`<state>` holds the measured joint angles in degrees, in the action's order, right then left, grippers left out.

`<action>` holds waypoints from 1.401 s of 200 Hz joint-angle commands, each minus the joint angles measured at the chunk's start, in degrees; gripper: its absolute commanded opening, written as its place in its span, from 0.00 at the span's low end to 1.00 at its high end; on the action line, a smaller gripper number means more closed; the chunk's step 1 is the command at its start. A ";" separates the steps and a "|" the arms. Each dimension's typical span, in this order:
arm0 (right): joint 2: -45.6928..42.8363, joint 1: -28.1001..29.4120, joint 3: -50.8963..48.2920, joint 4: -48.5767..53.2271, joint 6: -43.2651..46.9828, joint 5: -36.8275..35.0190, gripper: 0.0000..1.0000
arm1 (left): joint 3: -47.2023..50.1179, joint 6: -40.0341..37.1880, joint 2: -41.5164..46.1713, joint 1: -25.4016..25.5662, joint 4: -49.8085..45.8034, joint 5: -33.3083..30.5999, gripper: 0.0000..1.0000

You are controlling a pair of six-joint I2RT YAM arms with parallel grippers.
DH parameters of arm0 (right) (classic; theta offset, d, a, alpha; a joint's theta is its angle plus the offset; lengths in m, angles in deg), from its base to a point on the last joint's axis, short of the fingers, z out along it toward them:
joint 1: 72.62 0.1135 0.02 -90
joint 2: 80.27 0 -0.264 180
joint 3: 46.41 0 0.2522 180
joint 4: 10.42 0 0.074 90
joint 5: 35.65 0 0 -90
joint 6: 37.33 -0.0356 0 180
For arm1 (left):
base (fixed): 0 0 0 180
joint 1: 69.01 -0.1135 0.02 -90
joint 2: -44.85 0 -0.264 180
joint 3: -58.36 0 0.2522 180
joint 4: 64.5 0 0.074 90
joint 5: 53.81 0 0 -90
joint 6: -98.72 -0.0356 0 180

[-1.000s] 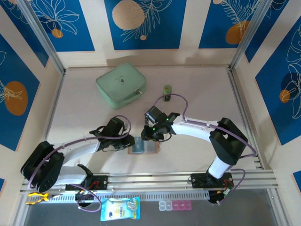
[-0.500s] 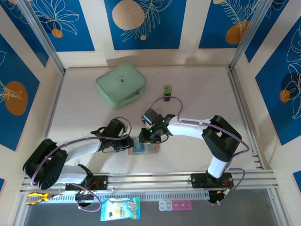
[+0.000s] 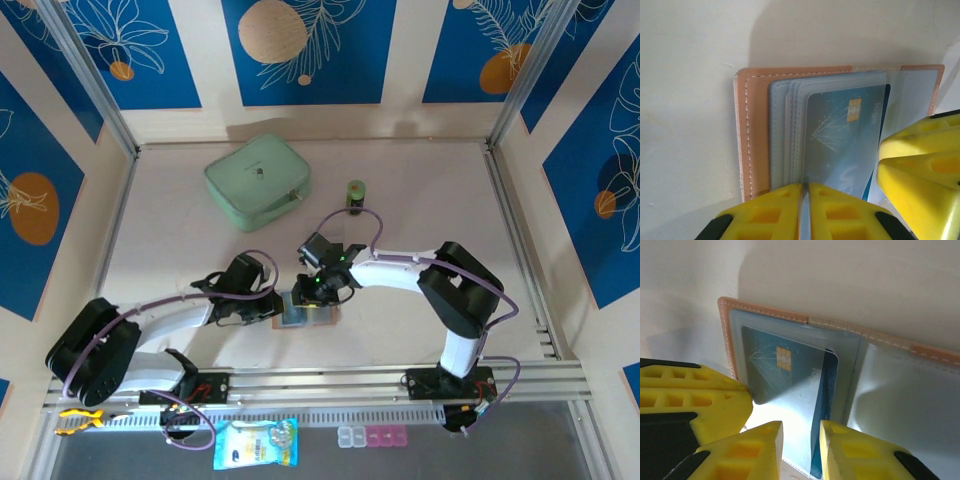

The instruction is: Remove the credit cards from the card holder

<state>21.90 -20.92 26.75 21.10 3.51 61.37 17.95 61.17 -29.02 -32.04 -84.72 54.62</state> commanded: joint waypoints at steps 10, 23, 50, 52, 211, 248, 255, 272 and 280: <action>1.06 0.33 0.99 -0.60 -0.84 1.94 0.25 | 1.01 0.13 0.36 -0.56 -2.42 -0.07 0.14; 1.19 0.37 0.68 -1.00 -1.10 2.22 0.25 | 1.02 0.13 0.29 -0.50 -2.33 -0.01 0.13; 1.28 0.41 -0.12 -2.73 -1.69 3.14 0.23 | 1.13 0.15 0.07 -0.51 -2.16 0.19 0.13; 1.28 0.41 -0.19 -2.84 -1.78 3.20 0.23 | 1.16 0.14 0.09 -0.50 -2.15 0.20 0.13; 1.92 0.10 -1.30 -2.66 -1.90 3.00 0.22 | 0.65 -0.79 3.29 -1.36 -5.13 -2.18 0.15; 1.46 0.09 -1.39 -2.27 -1.81 2.74 0.22 | 1.15 -1.08 0.74 -1.50 -3.85 -1.22 0.13; 1.43 0.15 -1.32 -2.13 -1.81 2.64 0.22 | 1.17 -0.95 0.25 -1.53 -3.59 -0.90 0.13; 1.19 0.15 -1.21 -1.48 -1.53 2.18 0.23 | 1.41 -0.95 -0.62 -1.66 -3.65 -0.22 0.12; 1.04 0.14 -1.14 -0.95 -1.36 1.72 0.23 | 1.62 -1.00 -0.52 -1.65 -3.60 -0.14 0.12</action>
<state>23.12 -20.88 26.07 17.73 2.02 63.58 18.25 60.88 -28.47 -33.04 -87.43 53.95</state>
